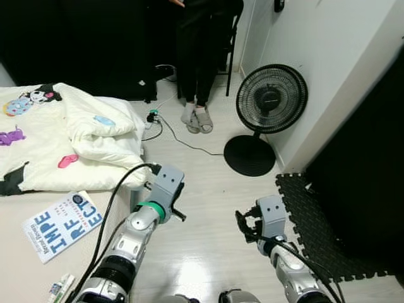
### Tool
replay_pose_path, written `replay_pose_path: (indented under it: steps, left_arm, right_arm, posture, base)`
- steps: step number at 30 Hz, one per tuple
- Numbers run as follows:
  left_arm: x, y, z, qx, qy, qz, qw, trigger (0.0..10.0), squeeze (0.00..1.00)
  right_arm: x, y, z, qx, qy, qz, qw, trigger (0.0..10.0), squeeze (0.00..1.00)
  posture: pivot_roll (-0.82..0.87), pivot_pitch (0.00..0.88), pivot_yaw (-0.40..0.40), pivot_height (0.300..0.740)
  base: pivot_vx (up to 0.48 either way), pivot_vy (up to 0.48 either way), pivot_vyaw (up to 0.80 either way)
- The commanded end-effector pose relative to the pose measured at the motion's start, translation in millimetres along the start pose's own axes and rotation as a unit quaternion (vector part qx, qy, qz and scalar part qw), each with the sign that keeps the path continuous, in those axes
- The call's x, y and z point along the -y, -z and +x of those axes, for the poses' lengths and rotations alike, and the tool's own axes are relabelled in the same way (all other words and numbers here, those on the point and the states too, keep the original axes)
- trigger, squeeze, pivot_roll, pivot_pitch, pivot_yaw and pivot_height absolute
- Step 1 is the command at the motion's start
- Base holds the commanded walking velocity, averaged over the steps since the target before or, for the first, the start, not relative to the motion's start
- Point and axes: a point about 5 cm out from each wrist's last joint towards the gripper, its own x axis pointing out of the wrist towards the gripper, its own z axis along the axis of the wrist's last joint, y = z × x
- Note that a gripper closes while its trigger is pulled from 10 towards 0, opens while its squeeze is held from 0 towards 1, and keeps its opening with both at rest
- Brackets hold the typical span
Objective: Clean up the room
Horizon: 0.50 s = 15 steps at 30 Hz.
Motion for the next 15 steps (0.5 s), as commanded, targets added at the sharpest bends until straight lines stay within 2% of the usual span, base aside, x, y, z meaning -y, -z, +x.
replay_pose_path:
  steps: [1,11,15]
  left_arm:
    - [1.0,2.3,-0.6,-0.001,0.005,0.007,1.0,10.0,0.0]
    - [-0.1,2.2,-0.6,0.0,0.002,0.009,1.0,10.0,0.0]
    - [-0.9,2.5,-0.6,-0.001,-0.004,0.008,1.0,10.0,0.0]
  right_arm:
    - [0.6,3.8,-1.7,-0.007,0.001,-0.002,1.0,10.0,0.0]
    - [1.0,4.4,-2.0,-0.008,0.002,-0.001,1.0,10.0,0.0]
    - [1.2,5.4,-2.6,-0.01,0.003,-0.001,1.0,10.0,0.0]
  posture:
    - [-0.05,0.0,0.052,0.734]
    - [-0.05,0.0,0.053,0.734]
    - [-0.05,0.0,0.053,0.734]
  base:
    - [0.0,-0.461,0.0]
    - [0.0,-0.433,0.0]
    - [0.0,-0.141,0.0]
